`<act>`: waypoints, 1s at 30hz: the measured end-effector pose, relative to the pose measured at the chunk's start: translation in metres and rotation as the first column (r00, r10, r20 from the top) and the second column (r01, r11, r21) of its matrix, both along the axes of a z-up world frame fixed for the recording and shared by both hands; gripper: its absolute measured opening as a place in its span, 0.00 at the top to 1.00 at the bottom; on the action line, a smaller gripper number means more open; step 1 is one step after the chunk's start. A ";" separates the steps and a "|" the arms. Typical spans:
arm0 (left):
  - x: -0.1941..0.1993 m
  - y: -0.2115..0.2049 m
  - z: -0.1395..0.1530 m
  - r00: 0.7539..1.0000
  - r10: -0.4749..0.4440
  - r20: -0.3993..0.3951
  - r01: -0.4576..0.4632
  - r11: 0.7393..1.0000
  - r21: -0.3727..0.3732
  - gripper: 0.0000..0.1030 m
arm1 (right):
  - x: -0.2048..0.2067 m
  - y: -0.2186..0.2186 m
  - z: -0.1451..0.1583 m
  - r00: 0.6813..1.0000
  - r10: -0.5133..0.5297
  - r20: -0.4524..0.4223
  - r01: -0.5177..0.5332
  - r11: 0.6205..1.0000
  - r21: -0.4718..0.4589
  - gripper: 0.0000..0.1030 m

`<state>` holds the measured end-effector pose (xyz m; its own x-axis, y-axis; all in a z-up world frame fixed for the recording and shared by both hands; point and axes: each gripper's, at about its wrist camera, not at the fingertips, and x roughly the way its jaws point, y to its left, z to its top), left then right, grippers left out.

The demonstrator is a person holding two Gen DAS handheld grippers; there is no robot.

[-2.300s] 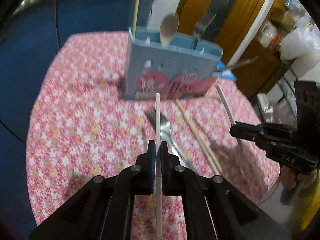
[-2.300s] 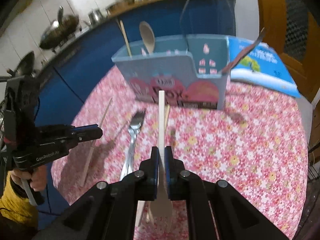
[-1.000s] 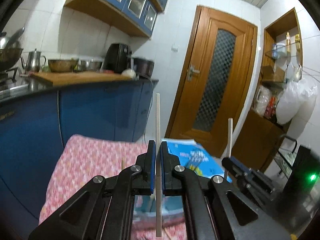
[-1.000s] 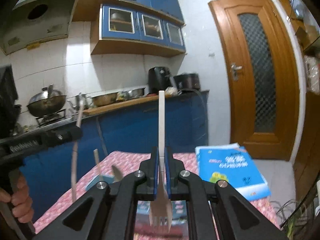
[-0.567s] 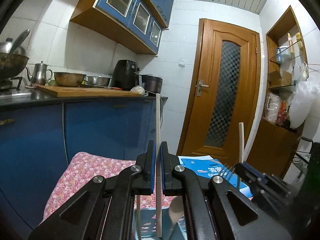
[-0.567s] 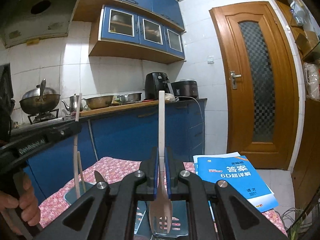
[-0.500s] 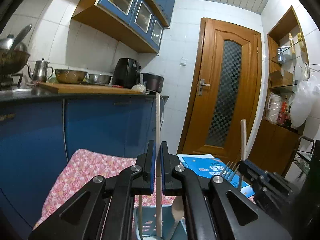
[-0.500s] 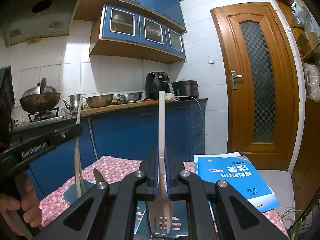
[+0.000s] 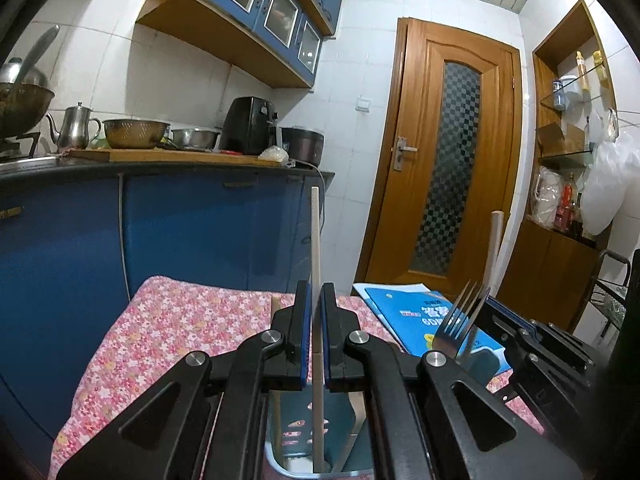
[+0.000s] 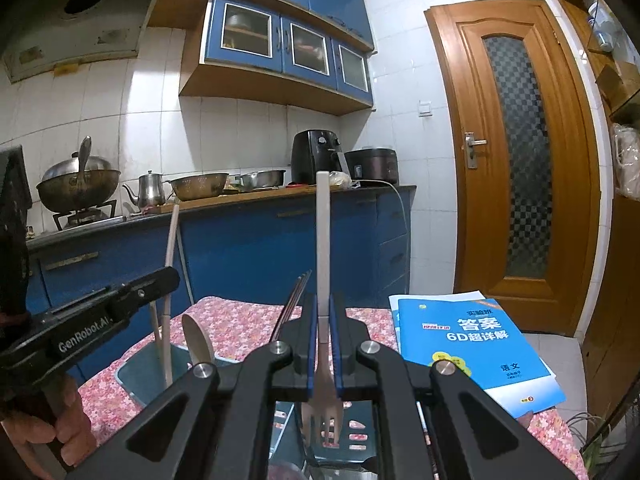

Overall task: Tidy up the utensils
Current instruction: 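Open the left tool over the caddy while the right tool releases the beige fork in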

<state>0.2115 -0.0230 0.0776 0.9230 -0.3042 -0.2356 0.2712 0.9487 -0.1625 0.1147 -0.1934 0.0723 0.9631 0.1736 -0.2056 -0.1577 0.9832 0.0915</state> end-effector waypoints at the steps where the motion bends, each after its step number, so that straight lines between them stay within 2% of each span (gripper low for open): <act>1: 0.001 0.000 -0.001 1.000 0.001 -0.005 -0.001 1.000 -0.001 0.98 | 0.000 0.000 -0.001 1.000 0.002 -0.003 -0.002 1.000 0.002 0.92; 7: 0.002 0.000 -0.004 0.999 -0.018 -0.035 0.018 1.000 -0.009 0.97 | 0.001 0.003 -0.004 1.000 0.012 -0.020 -0.012 1.000 -0.002 0.88; 10: 0.003 0.000 -0.005 0.998 -0.028 -0.049 0.028 1.000 -0.015 0.86 | 0.001 0.002 -0.004 0.999 0.014 -0.028 -0.014 1.000 0.006 0.78; 12: 0.003 -0.001 -0.004 0.998 -0.031 -0.050 0.031 0.999 -0.014 0.84 | 0.001 0.001 -0.005 0.999 0.018 -0.031 -0.018 1.000 0.014 0.73; 21: -0.004 -0.003 0.005 0.998 -0.029 -0.058 0.030 1.000 0.008 0.84 | -0.006 0.000 0.003 1.000 0.029 -0.010 -0.029 0.999 0.017 0.72; 30: -0.025 0.001 0.016 0.996 -0.021 -0.084 0.026 0.998 0.058 0.84 | -0.026 0.005 0.017 0.998 0.061 -0.031 -0.061 0.998 0.004 0.72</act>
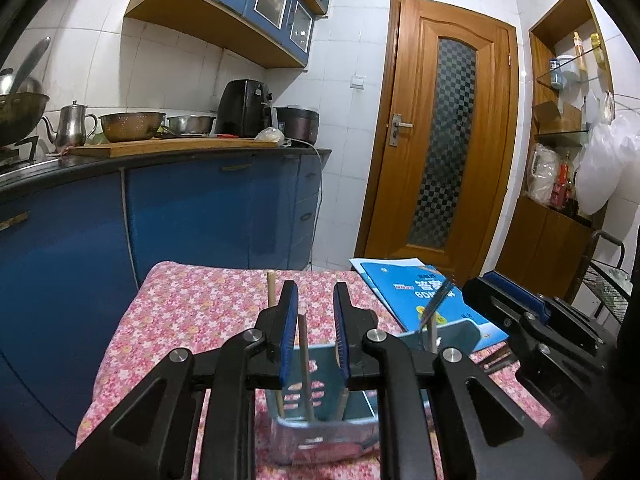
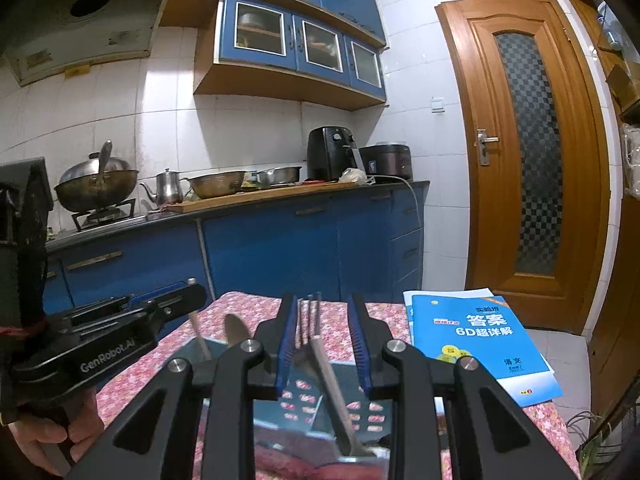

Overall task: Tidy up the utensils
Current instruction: 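Open the left tool over the caddy while the right tool releases the beige fork in, then move both tools back down to the silver fork and chopstick on the table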

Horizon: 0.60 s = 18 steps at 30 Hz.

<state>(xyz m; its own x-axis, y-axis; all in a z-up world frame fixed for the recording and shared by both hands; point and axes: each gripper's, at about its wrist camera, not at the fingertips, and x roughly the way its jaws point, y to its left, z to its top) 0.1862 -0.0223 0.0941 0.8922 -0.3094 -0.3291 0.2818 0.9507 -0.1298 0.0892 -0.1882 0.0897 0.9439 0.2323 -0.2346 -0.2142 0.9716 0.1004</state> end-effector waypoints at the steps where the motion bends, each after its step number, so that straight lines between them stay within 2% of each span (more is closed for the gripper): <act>1: -0.003 0.001 0.001 1.000 -0.002 -0.006 0.002 1.000 -0.003 0.84 | -0.004 0.001 0.002 1.000 0.010 -0.009 -0.010 1.000 -0.002 0.72; 7: -0.025 0.006 0.006 0.999 -0.011 -0.048 0.011 1.000 -0.011 0.84 | -0.030 0.003 0.011 0.998 0.043 -0.049 -0.043 0.999 -0.011 0.72; 12: -0.041 0.012 0.004 0.991 -0.044 -0.128 0.039 0.998 -0.044 0.84 | -0.051 0.001 0.011 0.993 0.067 -0.097 -0.066 0.998 0.010 0.72; 18: -0.063 0.017 -0.002 0.981 -0.031 -0.193 0.029 0.999 -0.015 0.84 | -0.071 -0.002 0.001 0.982 0.082 -0.170 -0.079 0.996 0.029 0.72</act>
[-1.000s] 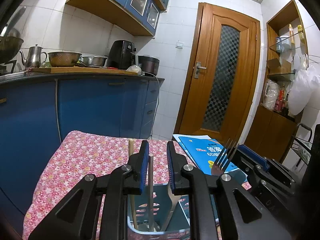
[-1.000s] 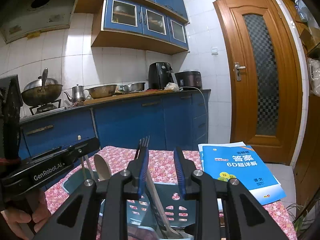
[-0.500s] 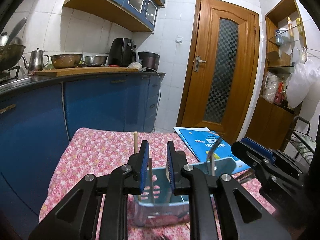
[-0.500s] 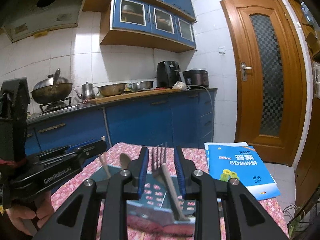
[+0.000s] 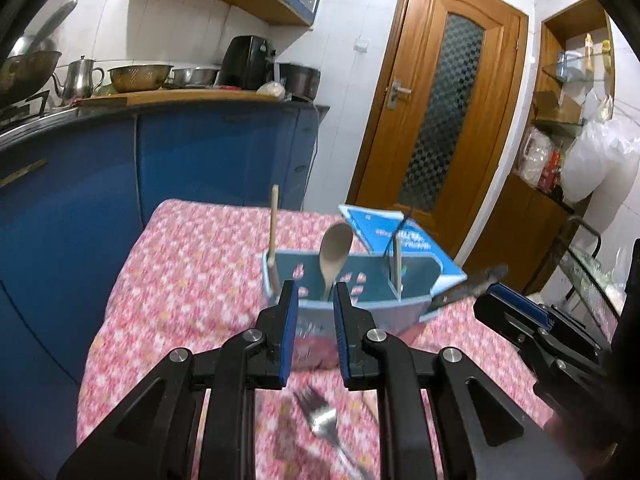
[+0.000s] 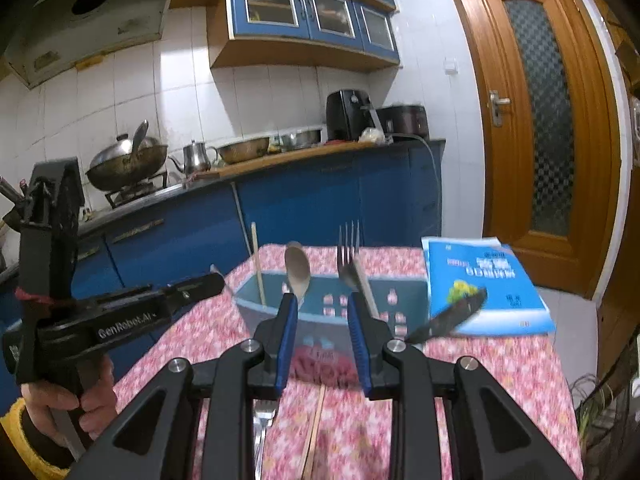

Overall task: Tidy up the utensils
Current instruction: 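Move both tools back down to the silver fork and chopstick on the table, then grasp the silver fork with the left tool while the right tool grasps a chopstick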

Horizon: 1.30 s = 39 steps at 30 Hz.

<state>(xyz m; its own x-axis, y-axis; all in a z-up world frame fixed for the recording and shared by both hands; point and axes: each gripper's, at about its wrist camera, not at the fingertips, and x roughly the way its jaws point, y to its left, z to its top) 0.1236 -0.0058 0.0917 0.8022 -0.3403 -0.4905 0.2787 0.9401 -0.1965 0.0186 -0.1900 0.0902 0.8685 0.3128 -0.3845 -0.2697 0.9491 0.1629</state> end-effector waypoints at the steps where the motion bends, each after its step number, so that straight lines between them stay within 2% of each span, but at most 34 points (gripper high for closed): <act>1: -0.003 0.000 -0.001 1.000 -0.003 -0.009 0.004 1.000 0.005 0.84 | -0.003 0.000 -0.003 1.000 0.000 -0.017 -0.001 1.000 -0.003 0.72; 10: -0.033 -0.003 -0.018 0.995 -0.035 -0.094 0.038 0.999 0.036 0.84 | -0.026 -0.010 -0.027 0.994 0.002 -0.113 0.000 1.000 0.020 0.72; 20: -0.030 -0.019 -0.042 0.976 -0.078 -0.205 0.095 0.993 0.076 0.84 | -0.029 -0.011 -0.047 0.978 0.018 -0.209 -0.014 1.000 0.018 0.72; 30: -0.013 -0.022 -0.088 0.925 -0.077 -0.372 0.123 0.987 0.103 0.84 | -0.026 -0.015 -0.071 0.957 0.026 -0.290 -0.021 1.000 0.019 0.72; 37: -0.005 -0.024 -0.105 0.905 -0.060 -0.421 0.114 0.988 0.104 0.84 | -0.026 -0.021 -0.077 0.953 0.024 -0.303 -0.018 1.000 0.025 0.72; 39: -0.003 -0.025 -0.109 0.900 -0.071 -0.430 0.120 0.989 0.088 0.81 | -0.026 -0.022 -0.078 0.952 0.025 -0.305 -0.018 0.999 0.027 0.72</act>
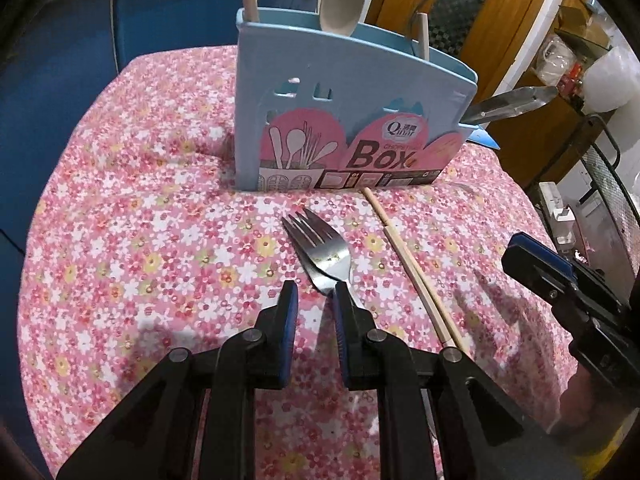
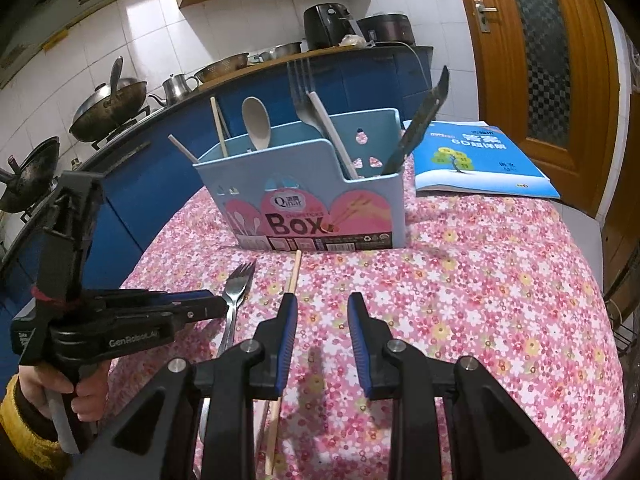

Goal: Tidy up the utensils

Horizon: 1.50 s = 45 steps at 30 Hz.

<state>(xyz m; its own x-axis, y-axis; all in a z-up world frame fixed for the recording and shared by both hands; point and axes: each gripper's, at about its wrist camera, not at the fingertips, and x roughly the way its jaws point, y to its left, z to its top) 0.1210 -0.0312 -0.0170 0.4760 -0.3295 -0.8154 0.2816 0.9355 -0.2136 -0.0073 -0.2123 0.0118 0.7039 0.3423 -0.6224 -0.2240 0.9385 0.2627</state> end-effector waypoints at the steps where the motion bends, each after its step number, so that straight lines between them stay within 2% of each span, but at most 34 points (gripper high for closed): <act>1: 0.002 -0.001 -0.001 1.000 -0.002 -0.004 0.002 1.000 -0.005 0.79 | 0.000 -0.001 0.000 1.000 0.000 -0.002 0.000 1.000 0.002 0.72; 9: 0.014 -0.007 -0.003 1.000 -0.012 -0.017 0.012 0.999 -0.035 0.77 | 0.001 -0.001 -0.003 1.000 0.006 -0.010 -0.006 1.000 0.012 0.72; 15: 0.018 -0.018 -0.003 1.000 -0.026 0.012 0.026 1.000 0.003 0.77 | 0.001 -0.004 -0.004 1.000 0.003 -0.010 -0.003 1.000 0.017 0.72; 18: 0.022 -0.022 -0.004 1.000 -0.023 0.012 0.023 1.000 -0.009 0.81 | 0.001 -0.005 -0.004 1.000 0.004 -0.011 -0.004 1.000 0.016 0.72; 22: 0.028 -0.020 -0.007 1.000 -0.010 -0.010 0.010 0.998 -0.057 0.94 | 0.002 -0.006 -0.006 1.000 0.006 -0.017 -0.005 1.000 0.022 0.72; 29: 0.024 0.000 -0.003 1.000 0.021 -0.017 -0.022 0.993 -0.114 0.97 | 0.002 -0.006 -0.009 1.000 0.010 -0.029 -0.010 1.000 0.023 0.72; 37: 0.001 0.025 0.017 0.995 0.068 0.075 -0.062 0.995 -0.079 0.99 | 0.001 0.006 -0.003 0.999 0.039 -0.026 -0.039 0.999 -0.003 0.72; 45: -0.017 0.046 0.045 0.977 0.089 0.192 -0.081 0.995 -0.052 1.00 | 0.016 0.036 0.005 0.989 0.135 -0.062 -0.137 0.990 -0.022 0.72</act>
